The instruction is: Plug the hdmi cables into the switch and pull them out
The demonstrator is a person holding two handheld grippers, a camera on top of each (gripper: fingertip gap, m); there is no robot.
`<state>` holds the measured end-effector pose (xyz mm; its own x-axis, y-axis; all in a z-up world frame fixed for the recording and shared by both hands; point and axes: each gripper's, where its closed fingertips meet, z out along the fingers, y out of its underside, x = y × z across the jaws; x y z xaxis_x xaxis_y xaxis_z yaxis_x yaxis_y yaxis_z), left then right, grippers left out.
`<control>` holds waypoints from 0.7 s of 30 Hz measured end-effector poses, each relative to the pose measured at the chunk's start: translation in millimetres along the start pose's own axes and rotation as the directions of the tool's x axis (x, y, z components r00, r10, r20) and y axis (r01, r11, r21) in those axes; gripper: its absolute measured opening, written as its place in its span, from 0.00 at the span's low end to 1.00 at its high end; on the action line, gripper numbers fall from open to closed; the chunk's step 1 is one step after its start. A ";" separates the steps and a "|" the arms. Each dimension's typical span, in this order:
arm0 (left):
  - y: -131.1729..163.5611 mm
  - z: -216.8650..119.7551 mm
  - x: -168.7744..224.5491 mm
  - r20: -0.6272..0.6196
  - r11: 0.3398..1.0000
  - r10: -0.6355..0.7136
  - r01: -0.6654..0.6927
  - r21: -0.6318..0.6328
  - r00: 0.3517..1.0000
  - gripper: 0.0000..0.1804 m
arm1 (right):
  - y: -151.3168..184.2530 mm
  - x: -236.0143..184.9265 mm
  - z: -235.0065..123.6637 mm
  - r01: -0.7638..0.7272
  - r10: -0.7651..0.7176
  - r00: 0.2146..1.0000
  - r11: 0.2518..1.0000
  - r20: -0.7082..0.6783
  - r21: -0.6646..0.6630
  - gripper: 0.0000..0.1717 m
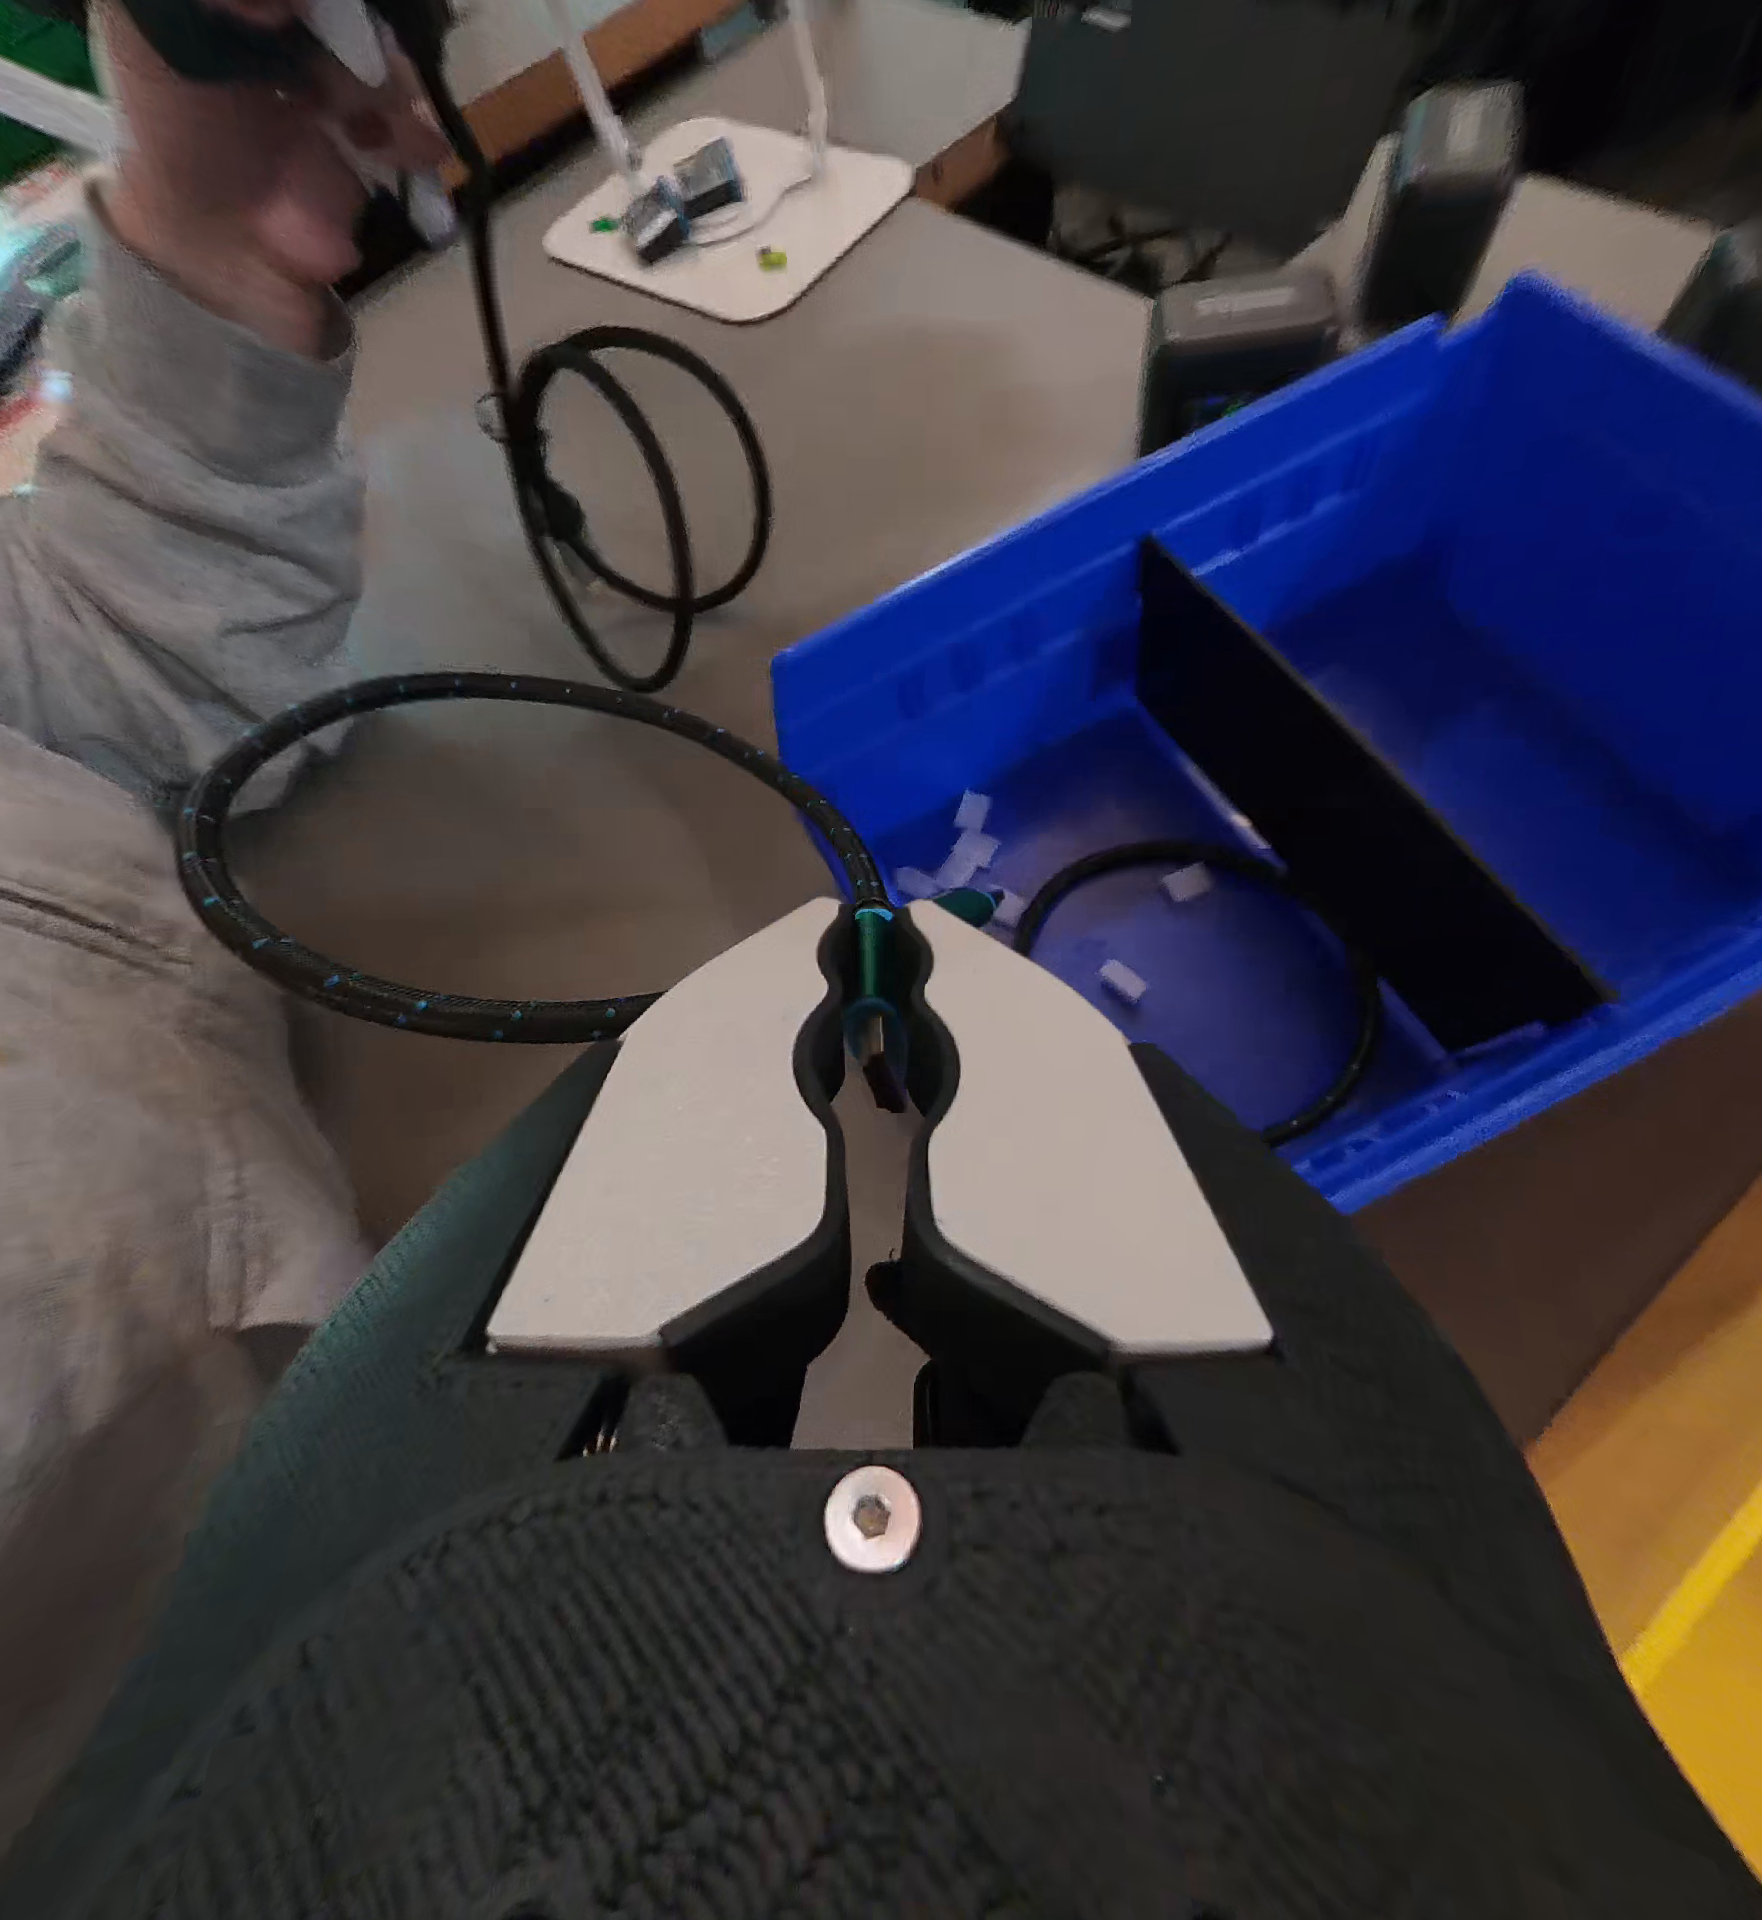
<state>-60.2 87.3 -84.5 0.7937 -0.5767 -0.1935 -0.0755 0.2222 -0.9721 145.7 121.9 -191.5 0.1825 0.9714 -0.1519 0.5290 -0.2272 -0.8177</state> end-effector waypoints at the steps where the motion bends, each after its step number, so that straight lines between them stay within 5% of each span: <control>1: 1.1 1.7 2.1 -0.007 1.000 0.000 0.000 -0.004 1.000 0.12 | 2.9 2.9 -0.1 0.018 -0.018 0.999 1.000 -0.039 0.005 0.03; 5: 4.1 6.3 9.0 -0.026 1.000 0.013 -0.014 -0.021 1.000 0.12 | 1.9 -21.0 3.3 0.038 -0.046 0.997 0.991 0.060 0.125 0.00; 14: 9.4 14.7 22.3 -0.070 0.999 0.015 -0.017 -0.039 0.997 0.13 | 82.6 -14.4 36.1 0.078 -0.077 0.995 0.997 -0.069 0.007 0.00; 17: 10.4 16.1 24.9 -0.078 0.999 0.014 -0.017 -0.042 0.997 0.12 | 102.7 -4.9 14.5 0.104 -0.113 0.985 0.992 -0.127 -0.076 0.06; 21: 12.4 18.3 27.5 -0.095 0.999 0.002 -0.007 -0.046 0.995 0.12 | 148.4 -28.8 -7.8 -0.023 0.026 1.000 0.953 0.008 -0.303 0.20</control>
<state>-28.2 88.6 -99.4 0.7326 -0.6483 -0.2075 -0.1082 0.1900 -0.9758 225.4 59.7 -304.1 0.1897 0.9656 -0.1777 0.7512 -0.2593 -0.6070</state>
